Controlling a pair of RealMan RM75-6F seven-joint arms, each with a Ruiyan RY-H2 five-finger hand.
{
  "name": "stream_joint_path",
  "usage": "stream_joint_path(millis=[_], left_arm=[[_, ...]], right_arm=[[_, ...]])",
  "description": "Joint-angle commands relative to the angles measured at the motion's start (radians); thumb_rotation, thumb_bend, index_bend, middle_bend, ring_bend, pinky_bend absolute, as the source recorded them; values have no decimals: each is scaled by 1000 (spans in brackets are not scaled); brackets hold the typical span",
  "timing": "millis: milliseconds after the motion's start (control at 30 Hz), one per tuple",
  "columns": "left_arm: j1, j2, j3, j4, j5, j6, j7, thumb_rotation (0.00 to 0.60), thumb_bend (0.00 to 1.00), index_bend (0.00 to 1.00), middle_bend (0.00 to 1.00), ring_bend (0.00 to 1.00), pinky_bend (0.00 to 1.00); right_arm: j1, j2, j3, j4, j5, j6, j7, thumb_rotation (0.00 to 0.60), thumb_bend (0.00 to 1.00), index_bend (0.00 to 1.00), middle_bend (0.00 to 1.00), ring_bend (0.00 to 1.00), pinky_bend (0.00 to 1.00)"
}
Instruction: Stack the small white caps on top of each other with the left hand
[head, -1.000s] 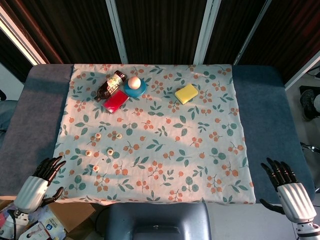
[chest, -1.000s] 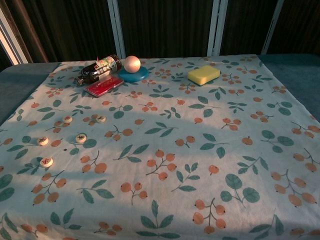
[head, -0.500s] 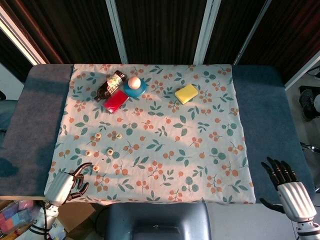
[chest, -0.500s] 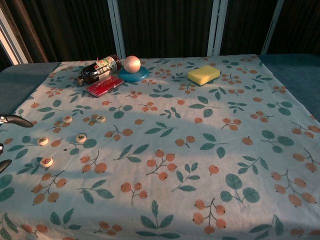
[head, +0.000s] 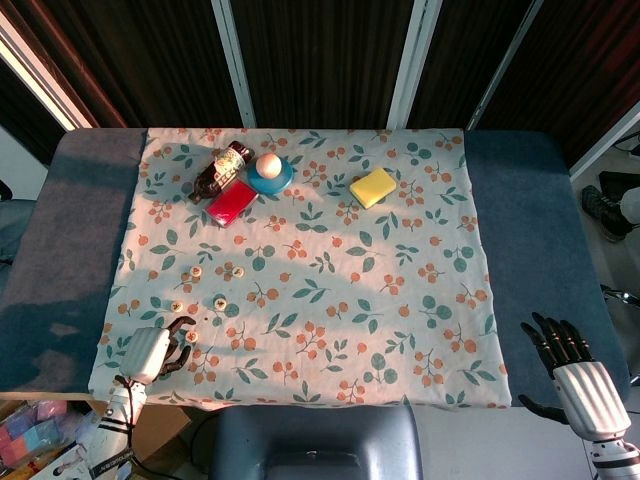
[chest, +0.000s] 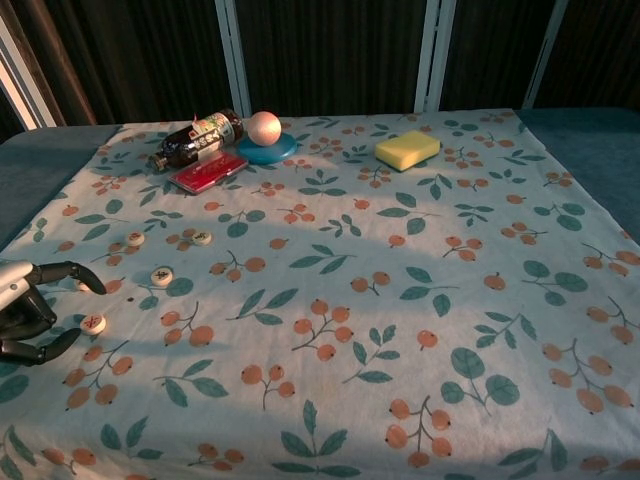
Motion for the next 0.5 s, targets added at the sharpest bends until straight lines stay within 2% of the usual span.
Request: stream_joint_path(millis=[33, 500], left_arm=[[-2, -7, -1, 7, -6, -2, 8, 600, 432, 338, 1000, 1000, 1000], [-18, -31, 1, 46, -43, -41, 31, 600, 433, 387, 1000, 1000, 1000]], right_arm=[[0, 0, 0, 0, 0, 0, 1, 600, 175, 0, 0, 0, 0], [-2, 6, 0, 0, -2, 10, 17, 600, 176, 0, 0, 0, 0]])
